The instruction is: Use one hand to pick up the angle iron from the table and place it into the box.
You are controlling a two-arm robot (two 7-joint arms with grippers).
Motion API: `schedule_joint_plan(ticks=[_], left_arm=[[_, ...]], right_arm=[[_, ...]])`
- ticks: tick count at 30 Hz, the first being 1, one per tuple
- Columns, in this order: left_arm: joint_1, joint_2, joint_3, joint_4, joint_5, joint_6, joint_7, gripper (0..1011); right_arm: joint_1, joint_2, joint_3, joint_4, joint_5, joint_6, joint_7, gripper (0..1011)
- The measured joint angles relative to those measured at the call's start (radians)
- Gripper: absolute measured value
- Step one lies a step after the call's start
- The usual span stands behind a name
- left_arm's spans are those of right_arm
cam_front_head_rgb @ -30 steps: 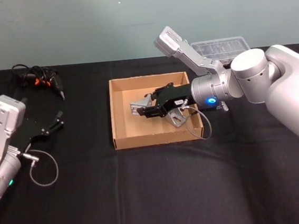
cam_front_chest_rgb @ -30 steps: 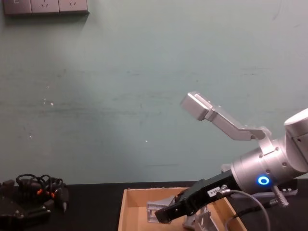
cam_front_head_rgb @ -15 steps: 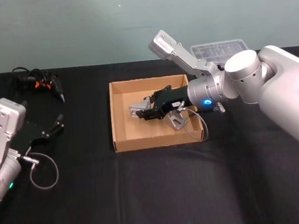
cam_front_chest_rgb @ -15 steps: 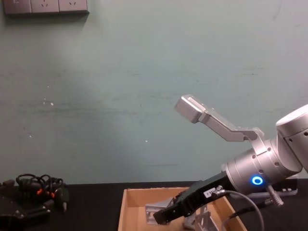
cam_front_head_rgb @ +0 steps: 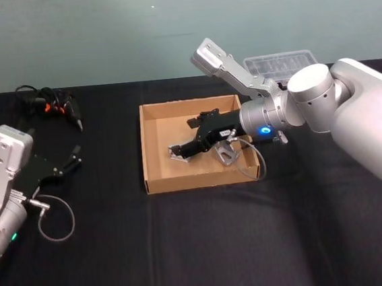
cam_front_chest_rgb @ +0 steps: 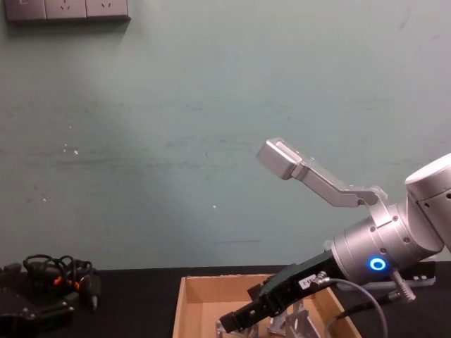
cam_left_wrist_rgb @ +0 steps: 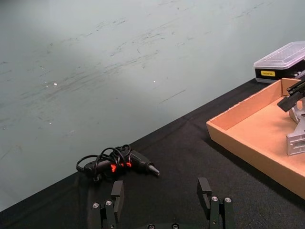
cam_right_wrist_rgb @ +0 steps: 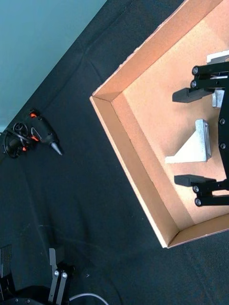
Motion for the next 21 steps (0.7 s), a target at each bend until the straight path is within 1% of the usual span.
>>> schedule_joint_plan(ticks=[3, 6, 9, 12, 15, 16, 17, 18, 19, 20, 21], left_arm=[[0.000, 0.000, 0.000, 0.000, 0.000, 0.000, 0.000, 1011], [0.000, 0.000, 0.000, 0.000, 0.000, 0.000, 0.000, 1012], [0.000, 0.000, 0.000, 0.000, 0.000, 0.000, 0.000, 1011], [0.000, 0.000, 0.000, 0.000, 0.000, 0.000, 0.000, 1011], [0.000, 0.000, 0.000, 0.000, 0.000, 0.000, 0.000, 1011], [0.000, 0.000, 0.000, 0.000, 0.000, 0.000, 0.000, 1011], [0.000, 0.000, 0.000, 0.000, 0.000, 0.000, 0.000, 1011], [0.000, 0.000, 0.000, 0.000, 0.000, 0.000, 0.000, 1011], [0.000, 0.000, 0.000, 0.000, 0.000, 0.000, 0.000, 1011], [0.000, 0.000, 0.000, 0.000, 0.000, 0.000, 0.000, 1011], [0.000, 0.000, 0.000, 0.000, 0.000, 0.000, 0.000, 1011]], right_arm=[[0.000, 0.000, 0.000, -0.001, 0.000, 0.000, 0.000, 1004], [-0.002, 0.002, 0.002, -0.006, 0.000, 0.000, 0.000, 1004], [-0.016, 0.016, 0.012, -0.039, -0.001, 0.000, -0.002, 1004], [-0.047, 0.048, 0.035, -0.117, 0.000, 0.009, -0.013, 1004], [-0.082, 0.078, 0.060, -0.192, 0.011, 0.020, -0.023, 1004], [-0.104, 0.098, 0.074, -0.237, 0.020, 0.023, -0.027, 1004], [-0.118, 0.111, 0.081, -0.264, 0.025, 0.024, -0.030, 1004], [-0.144, 0.134, 0.095, -0.313, 0.034, 0.024, -0.038, 1004], [-0.144, 0.134, 0.095, -0.313, 0.034, 0.024, -0.038, 1004], [-0.182, 0.165, 0.116, -0.381, 0.048, 0.023, -0.056, 1004], [-0.202, 0.180, 0.126, -0.413, 0.055, 0.021, -0.068, 1004]])
